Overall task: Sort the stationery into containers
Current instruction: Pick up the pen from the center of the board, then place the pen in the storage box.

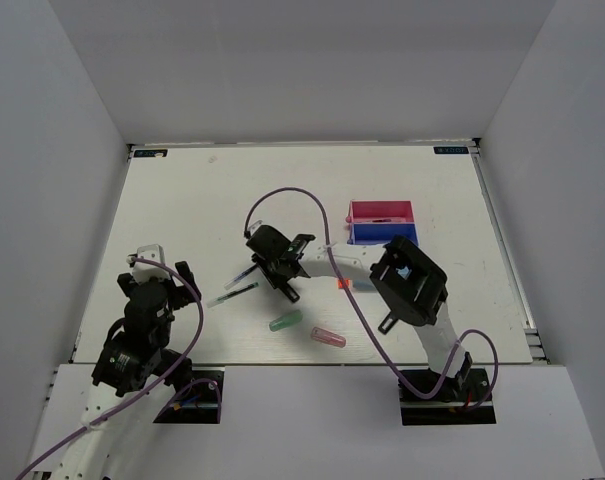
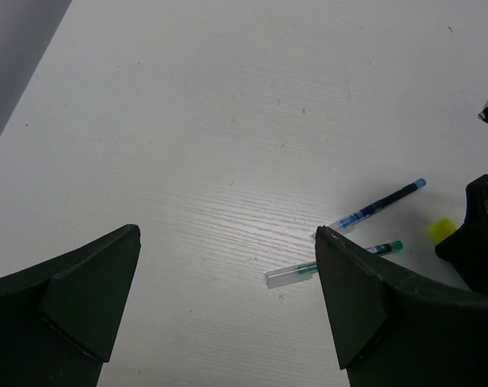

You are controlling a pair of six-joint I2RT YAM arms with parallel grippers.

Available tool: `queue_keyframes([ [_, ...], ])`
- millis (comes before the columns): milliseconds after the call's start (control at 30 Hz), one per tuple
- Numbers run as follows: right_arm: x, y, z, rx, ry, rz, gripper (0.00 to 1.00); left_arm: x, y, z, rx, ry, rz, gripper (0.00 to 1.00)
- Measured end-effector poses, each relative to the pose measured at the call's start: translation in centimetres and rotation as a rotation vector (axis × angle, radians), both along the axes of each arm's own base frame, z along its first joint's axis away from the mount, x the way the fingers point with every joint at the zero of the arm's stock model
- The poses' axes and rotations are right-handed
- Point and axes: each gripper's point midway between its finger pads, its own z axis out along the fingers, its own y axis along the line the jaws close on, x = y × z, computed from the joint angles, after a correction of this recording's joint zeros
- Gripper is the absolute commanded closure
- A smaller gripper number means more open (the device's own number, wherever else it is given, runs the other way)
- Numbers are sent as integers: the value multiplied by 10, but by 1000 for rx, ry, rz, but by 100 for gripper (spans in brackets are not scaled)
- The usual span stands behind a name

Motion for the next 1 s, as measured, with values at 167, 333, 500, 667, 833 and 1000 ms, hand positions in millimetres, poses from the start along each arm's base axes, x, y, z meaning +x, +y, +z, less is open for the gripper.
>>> queue_keyframes([
  [167,-3,-23,5,-78,-21,76,91,0,0,0,0,-1,0,0],
  [333,2,-33,46,-76,-84,157,93,0,0,0,0,-1,0,0],
  [500,5,-38,121,38,-191,255,99,0,0,0,0,0,-2,0],
  [667,15,-71,172,45,-351,345,100,0,-2,-1,-2,2,-9,0],
  [833,32,-145,162,-73,-407,391,100,1,-6,-3,-6,11,-31,0],
  [1000,59,-197,141,-164,-398,417,100,3,-11,-8,-3,40,-53,0],
])
